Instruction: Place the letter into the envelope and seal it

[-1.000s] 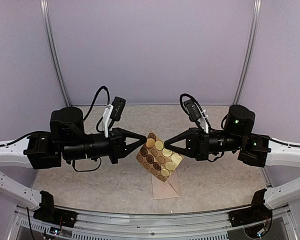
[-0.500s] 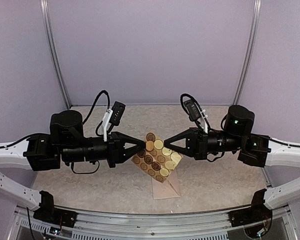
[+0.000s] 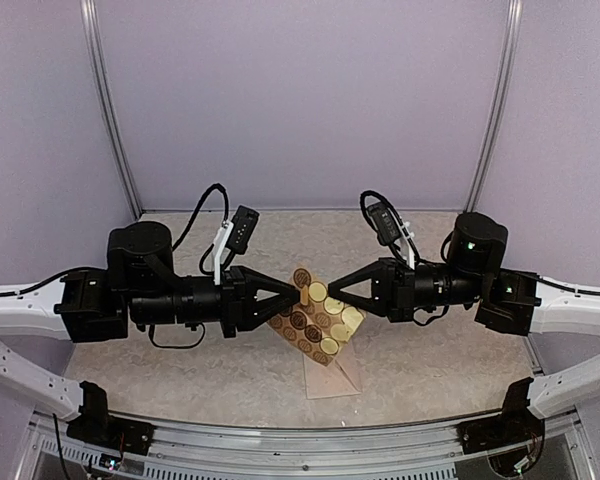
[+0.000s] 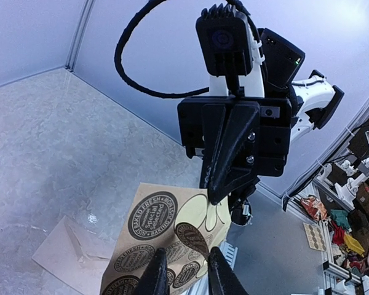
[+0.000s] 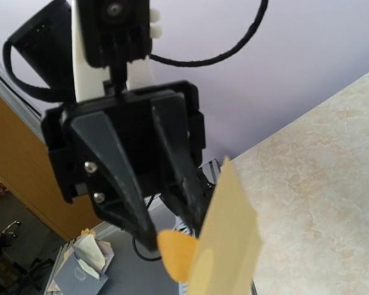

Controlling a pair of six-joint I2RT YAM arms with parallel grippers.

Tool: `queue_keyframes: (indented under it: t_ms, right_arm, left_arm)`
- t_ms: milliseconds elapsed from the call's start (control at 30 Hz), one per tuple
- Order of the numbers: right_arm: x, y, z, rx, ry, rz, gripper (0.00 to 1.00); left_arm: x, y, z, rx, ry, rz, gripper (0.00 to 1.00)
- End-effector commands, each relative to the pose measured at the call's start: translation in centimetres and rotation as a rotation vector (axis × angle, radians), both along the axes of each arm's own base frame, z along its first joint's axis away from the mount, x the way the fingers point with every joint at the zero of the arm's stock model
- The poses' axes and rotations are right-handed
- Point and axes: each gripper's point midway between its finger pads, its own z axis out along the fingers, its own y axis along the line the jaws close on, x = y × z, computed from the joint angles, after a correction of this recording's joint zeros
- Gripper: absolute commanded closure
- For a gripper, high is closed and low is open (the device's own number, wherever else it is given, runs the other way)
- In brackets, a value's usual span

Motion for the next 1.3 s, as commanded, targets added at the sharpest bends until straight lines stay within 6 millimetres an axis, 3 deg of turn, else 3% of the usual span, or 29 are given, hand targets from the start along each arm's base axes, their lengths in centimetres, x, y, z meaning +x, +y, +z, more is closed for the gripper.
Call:
queue_keyframes:
  t_ms: [0, 300, 567, 833, 967, 1267]
  right_arm:
    - [-0.2, -0.2, 0.0, 0.002, -0.005, -0.005, 1.0]
    - [0.3, -0.3, -0.6, -0.014, 0.01, -0.034, 1.0]
    - [-0.1, -0.4, -0.1, 0.005, 0.004, -0.011, 1.0]
    - [-1.2, -0.5, 0.6, 0.043, -0.015, 0.048, 1.0]
    - [-1.6, -0.6, 0.9, 0.056, -0.022, 0.069, 1.0]
    - [-2.5, -0.6, 1.1, 0.07, -0.027, 0.125, 1.0]
  left_arm:
    - [-0.3, -0.3, 0.6, -0.031, -0.005, -0.03, 0.81]
    - [-0.9, 0.7, 2.2, -0.102, -0.012, -0.051, 0.81]
    - [0.9, 1.0, 0.5, -0.059, 0.037, 0.039, 0.75]
    - [1.4, 0.0, -0.8, -0.027, 0.076, 0.047, 0.68]
    - [2.6, 0.1, -2.0, 0.033, 0.077, 0.11, 0.6]
    - [3.2, 0.1, -2.3, 0.046, 0.072, 0.142, 0.43]
